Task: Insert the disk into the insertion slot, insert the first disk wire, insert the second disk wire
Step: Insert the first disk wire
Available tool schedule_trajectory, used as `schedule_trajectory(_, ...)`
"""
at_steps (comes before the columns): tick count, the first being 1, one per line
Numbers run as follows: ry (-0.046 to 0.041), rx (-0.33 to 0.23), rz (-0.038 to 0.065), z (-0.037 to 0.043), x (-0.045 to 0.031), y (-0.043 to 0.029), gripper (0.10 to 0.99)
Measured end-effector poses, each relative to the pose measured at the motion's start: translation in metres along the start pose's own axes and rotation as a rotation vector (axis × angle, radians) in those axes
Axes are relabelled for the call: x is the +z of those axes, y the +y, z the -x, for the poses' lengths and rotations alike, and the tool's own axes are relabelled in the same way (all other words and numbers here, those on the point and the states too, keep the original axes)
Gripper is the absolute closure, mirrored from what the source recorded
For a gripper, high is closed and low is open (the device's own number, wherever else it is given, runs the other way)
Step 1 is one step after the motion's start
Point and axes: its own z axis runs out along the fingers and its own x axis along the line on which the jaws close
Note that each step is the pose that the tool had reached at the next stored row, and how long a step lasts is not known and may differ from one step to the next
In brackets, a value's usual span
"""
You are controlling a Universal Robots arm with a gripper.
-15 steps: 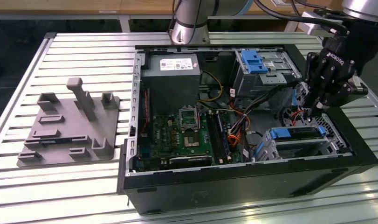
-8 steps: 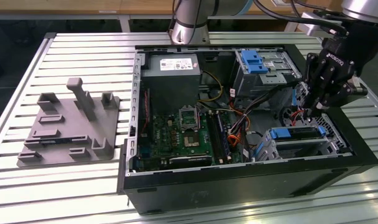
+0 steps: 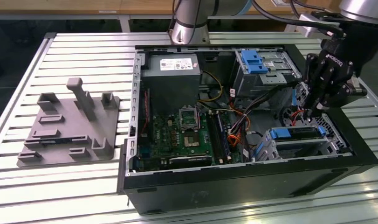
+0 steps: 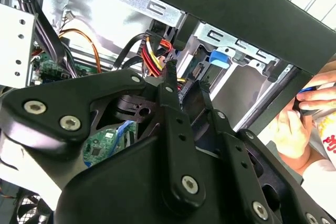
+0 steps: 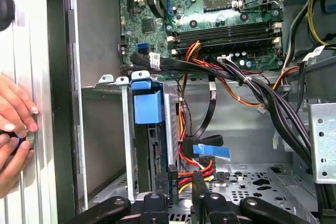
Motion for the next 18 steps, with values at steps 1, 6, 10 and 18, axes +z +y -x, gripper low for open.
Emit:
schedule_trajectory(1, 0.0002, 0.0, -0.001, 0.0001, 0.0, 0.0005, 0.765)
schedule_trajectory(6, 0.0017, 0.0, -0.001, 0.0006, -0.0001, 0.0019, 0.765)
schedule_trajectory(10, 0.0023, 0.0, -0.001, 0.0009, -0.0001, 0.002, 0.765)
schedule_trajectory(18, 0.0075, 0.0, -0.001, 0.001, 0.0001, 0.0021, 0.922)
